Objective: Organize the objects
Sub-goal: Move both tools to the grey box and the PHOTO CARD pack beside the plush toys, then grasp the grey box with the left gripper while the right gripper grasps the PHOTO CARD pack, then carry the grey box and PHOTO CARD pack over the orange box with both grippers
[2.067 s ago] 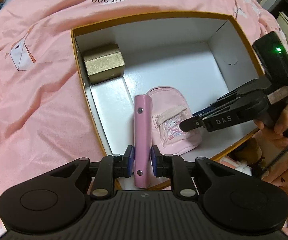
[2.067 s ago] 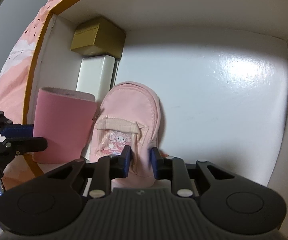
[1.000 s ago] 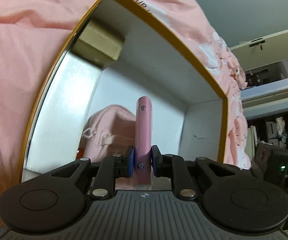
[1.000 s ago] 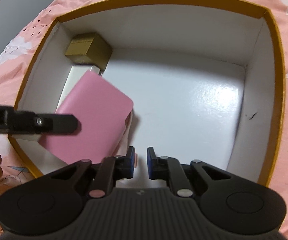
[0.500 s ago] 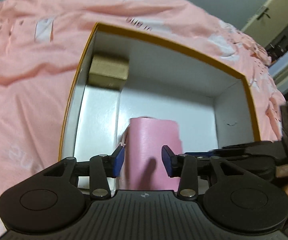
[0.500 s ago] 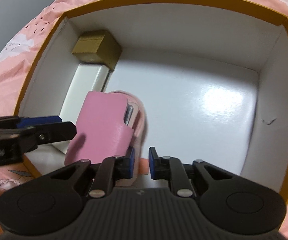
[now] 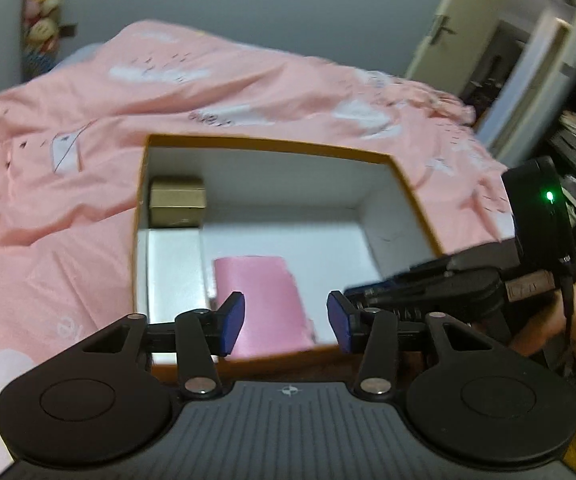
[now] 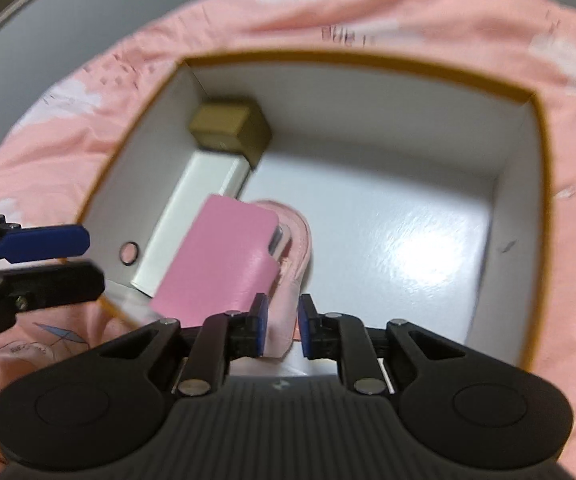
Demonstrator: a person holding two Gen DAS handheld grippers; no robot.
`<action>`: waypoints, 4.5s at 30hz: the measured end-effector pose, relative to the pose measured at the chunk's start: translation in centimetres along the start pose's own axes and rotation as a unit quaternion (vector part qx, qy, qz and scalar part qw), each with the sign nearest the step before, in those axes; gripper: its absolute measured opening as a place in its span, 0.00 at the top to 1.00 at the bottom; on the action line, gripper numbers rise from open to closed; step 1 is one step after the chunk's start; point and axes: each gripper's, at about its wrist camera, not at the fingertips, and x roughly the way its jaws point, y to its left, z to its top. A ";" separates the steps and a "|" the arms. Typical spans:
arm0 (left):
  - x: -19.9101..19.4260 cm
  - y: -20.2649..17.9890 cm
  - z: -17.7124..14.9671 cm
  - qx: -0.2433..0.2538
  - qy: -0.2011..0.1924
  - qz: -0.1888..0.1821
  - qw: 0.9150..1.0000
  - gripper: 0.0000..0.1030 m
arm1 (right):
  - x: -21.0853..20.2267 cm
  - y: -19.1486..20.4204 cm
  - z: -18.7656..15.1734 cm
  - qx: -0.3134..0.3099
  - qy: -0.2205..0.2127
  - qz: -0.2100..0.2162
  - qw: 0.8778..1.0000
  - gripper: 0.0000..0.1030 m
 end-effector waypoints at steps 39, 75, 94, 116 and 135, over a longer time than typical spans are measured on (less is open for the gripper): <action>-0.2 -1.2 -10.6 0.013 0.082 0.056 0.995 0.37 | -5.4 6.6 -15.2 0.001 -0.034 -0.011 0.999 0.63; 1.9 1.7 -10.5 -0.034 0.119 0.016 0.992 0.38 | -0.9 7.4 -14.1 -0.023 0.032 0.003 0.999 0.74; 5.7 4.7 -10.8 -0.201 0.162 0.020 0.966 0.22 | 0.5 6.9 -13.4 -0.011 0.032 0.024 0.999 0.71; -0.3 4.4 -10.5 -0.186 0.073 0.004 0.980 0.59 | -3.5 5.8 -12.8 0.018 -0.015 0.020 1.000 0.76; -4.7 2.9 -6.0 -0.166 -0.005 -0.051 0.985 0.59 | -10.6 3.8 -8.5 0.068 -0.116 0.073 0.988 0.76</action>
